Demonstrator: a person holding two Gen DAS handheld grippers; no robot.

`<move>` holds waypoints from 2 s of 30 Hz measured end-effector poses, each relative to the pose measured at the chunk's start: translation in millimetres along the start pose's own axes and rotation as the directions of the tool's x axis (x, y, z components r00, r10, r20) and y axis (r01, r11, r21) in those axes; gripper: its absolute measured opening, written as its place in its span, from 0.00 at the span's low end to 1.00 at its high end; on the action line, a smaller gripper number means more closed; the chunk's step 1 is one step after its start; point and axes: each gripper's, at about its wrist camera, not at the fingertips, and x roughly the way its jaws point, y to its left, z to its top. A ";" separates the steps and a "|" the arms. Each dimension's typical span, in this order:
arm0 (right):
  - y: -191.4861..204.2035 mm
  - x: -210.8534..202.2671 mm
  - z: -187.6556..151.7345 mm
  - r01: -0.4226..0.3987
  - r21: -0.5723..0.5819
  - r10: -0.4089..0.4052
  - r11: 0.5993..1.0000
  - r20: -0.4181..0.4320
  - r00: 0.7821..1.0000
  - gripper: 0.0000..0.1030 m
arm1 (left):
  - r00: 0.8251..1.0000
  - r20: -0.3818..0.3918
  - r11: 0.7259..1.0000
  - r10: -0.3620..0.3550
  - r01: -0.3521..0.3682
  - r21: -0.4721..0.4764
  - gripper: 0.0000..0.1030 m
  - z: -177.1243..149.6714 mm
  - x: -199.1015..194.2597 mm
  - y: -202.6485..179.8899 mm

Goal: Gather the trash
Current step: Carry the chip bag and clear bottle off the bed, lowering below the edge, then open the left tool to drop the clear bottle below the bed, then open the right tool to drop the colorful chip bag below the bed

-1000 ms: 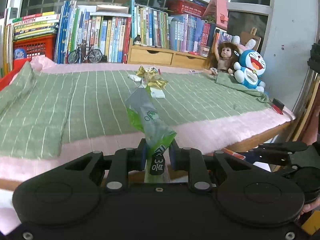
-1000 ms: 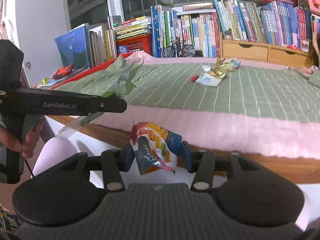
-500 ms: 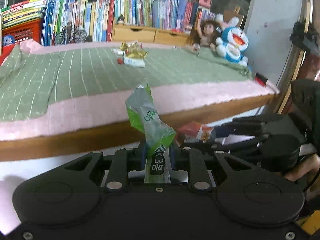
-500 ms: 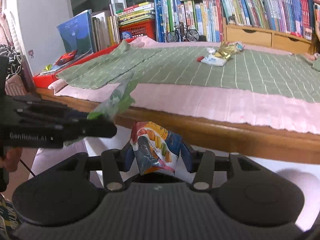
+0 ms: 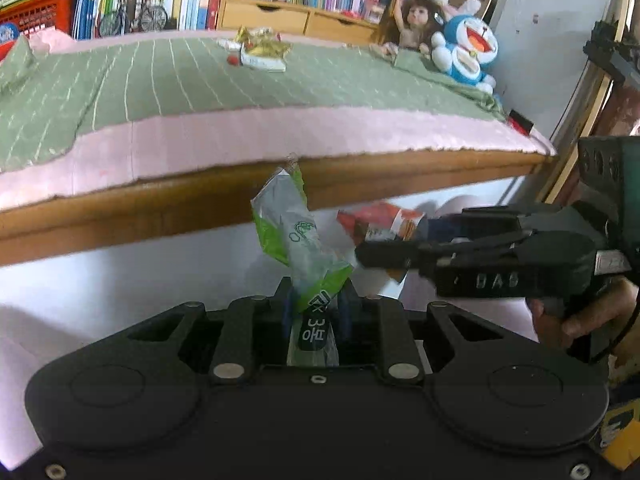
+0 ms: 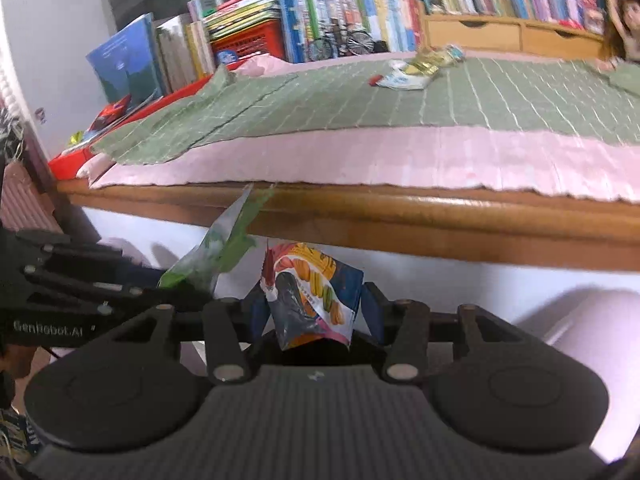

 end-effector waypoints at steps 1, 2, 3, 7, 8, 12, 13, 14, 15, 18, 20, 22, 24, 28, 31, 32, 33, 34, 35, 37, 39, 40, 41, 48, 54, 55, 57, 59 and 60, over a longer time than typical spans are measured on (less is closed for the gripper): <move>-2.0 0.3 -1.0 0.004 0.014 -0.004 1.000 0.000 1.000 0.52 | 1.000 -0.011 1.000 0.003 -0.003 -0.001 0.21 -1.7 1.8 1.8; -3.5 0.5 -2.2 0.009 0.023 -0.009 1.000 -0.001 1.000 0.52 | 1.000 -0.020 1.000 0.005 -0.005 -0.003 0.21 -3.3 3.2 2.6; -4.7 0.8 -3.0 0.012 0.030 -0.012 0.999 -0.003 1.000 0.52 | 0.999 -0.031 1.000 0.006 -0.006 -0.008 0.21 -5.0 5.1 5.0; -6.3 3.3 -5.5 0.017 0.036 -0.016 0.999 -0.019 1.000 0.52 | 0.998 -0.061 1.000 0.001 -0.002 -0.028 0.21 -8.6 12.2 12.0; -6.7 4.3 -6.0 0.017 0.036 -0.016 0.999 -0.024 1.000 0.52 | 0.998 -0.065 1.000 0.001 -0.003 -0.029 0.21 -8.7 14.0 12.1; -6.2 8.3 -6.9 0.015 0.040 -0.014 0.999 -0.039 0.999 0.52 | 0.997 -0.075 1.000 -0.007 0.005 -0.030 0.22 -8.2 19.2 13.1; -6.1 9.2 -6.7 0.014 0.042 -0.013 0.999 -0.040 0.999 0.52 | 0.997 -0.077 1.000 -0.007 0.005 -0.030 0.22 -7.7 20.7 13.2; -6.2 10.2 -6.4 0.014 0.042 -0.013 0.999 -0.041 0.999 0.52 | 0.997 -0.078 1.000 -0.006 0.003 -0.030 0.22 -7.2 22.1 13.3; -5.9 10.9 -6.0 0.015 0.040 -0.013 0.999 -0.042 0.999 0.52 | 0.997 -0.079 1.000 -0.005 0.003 -0.029 0.22 -6.8 23.1 13.0; -3.8 12.8 -4.0 0.021 0.022 -0.020 1.000 -0.046 0.999 0.52 | 0.996 -0.084 1.000 -0.002 0.000 -0.028 0.22 -5.4 26.9 13.5; -3.0 12.9 -3.2 0.023 0.014 -0.022 1.000 -0.045 0.999 0.52 | 0.996 -0.087 1.000 0.000 -0.003 -0.027 0.24 -4.4 29.1 13.4; -3.6 12.9 -3.4 0.024 0.016 -0.023 1.000 -0.045 0.999 0.52 | 0.996 -0.086 0.999 0.006 -0.009 -0.035 0.41 -3.3 31.5 13.9; -4.8 13.9 -3.6 0.027 0.025 -0.026 0.999 -0.047 0.999 0.52 | 0.997 -0.079 0.999 0.011 -0.015 -0.050 0.54 -2.5 33.8 15.3; -6.9 13.2 -3.8 0.033 0.032 -0.031 0.999 -0.048 0.998 0.52 | 0.997 -0.061 0.998 0.044 -0.047 -0.051 0.87 -0.3 36.8 16.9; -8.2 12.4 -4.3 0.037 0.038 -0.036 0.999 -0.048 0.998 0.52 | 0.997 -0.045 0.997 0.064 -0.066 -0.036 0.98 1.1 36.2 19.5; -8.0 12.6 -4.4 0.039 0.041 -0.037 0.998 -0.048 0.998 0.52 | 0.996 -0.045 0.997 0.072 -0.074 -0.037 0.99 2.0 36.5 21.5; -8.1 13.1 -4.3 0.038 0.043 -0.036 0.998 -0.050 0.998 0.52 | 0.996 -0.045 0.996 0.079 -0.081 -0.041 1.00 2.6 36.8 23.7; -8.2 13.6 -4.4 0.038 0.046 -0.035 0.998 -0.051 0.998 0.52 | 0.995 -0.048 0.995 0.085 -0.087 -0.048 1.00 3.5 37.2 26.5; -8.2 13.8 -4.6 0.037 0.048 -0.034 0.998 -0.052 0.998 0.52 | 0.995 -0.053 0.994 0.089 -0.092 -0.056 1.00 4.0 37.7 29.4; -7.2 14.8 -4.8 0.034 0.048 -0.032 0.998 -0.054 0.998 0.52 | 0.994 -0.057 0.992 0.097 -0.101 -0.077 1.00 4.3 37.9 34.2; -6.3 15.7 -4.8 0.032 0.043 -0.029 0.999 -0.057 0.998 0.52 | 0.993 -0.062 0.988 0.103 -0.109 -0.108 1.00 4.7 38.3 40.6; -6.0 16.1 -4.8 0.031 0.038 -0.028 0.999 -0.059 0.998 0.52 | 0.992 -0.064 0.985 0.106 -0.113 -0.127 1.00 5.0 38.5 43.9; -5.5 16.7 -4.5 0.030 0.032 -0.028 0.999 -0.062 0.998 0.52 | 0.992 -0.065 0.983 0.109 -0.117 -0.140 1.00 4.9 38.5 45.9; -3.5 21.2 -1.3 0.030 0.001 -0.030 1.000 -0.070 0.997 0.55 | 0.990 -0.079 0.966 0.120 -0.135 -0.220 1.00 3.5 40.0 58.6; -4.4 27.5 -0.1 0.054 0.026 -0.051 0.998 -0.082 0.995 0.94 | 0.989 -0.080 0.966 0.122 -0.137 -0.220 1.00 4.2 42.3 58.4; -5.2 28.1 0.2 0.054 0.032 -0.051 0.998 -0.085 0.995 0.96 | 0.989 -0.084 0.967 0.121 -0.137 -0.216 1.00 3.9 42.2 57.9; -7.3 28.6 0.1 0.060 0.045 -0.056 0.997 -0.086 0.995 1.00 | 0.988 -0.092 0.969 0.122 -0.139 -0.205 1.00 3.3 43.6 56.5; -9.6 28.7 -0.2 0.062 0.058 -0.057 0.996 -0.088 0.995 1.00 | 0.988 -0.095 0.970 0.122 -0.139 -0.197 1.00 2.6 44.0 55.6; -11.3 28.8 -0.4 0.064 0.065 -0.058 0.996 -0.089 0.994 1.00 | 0.988 -0.096 0.971 0.122 -0.139 -0.195 1.00 2.4 44.5 55.0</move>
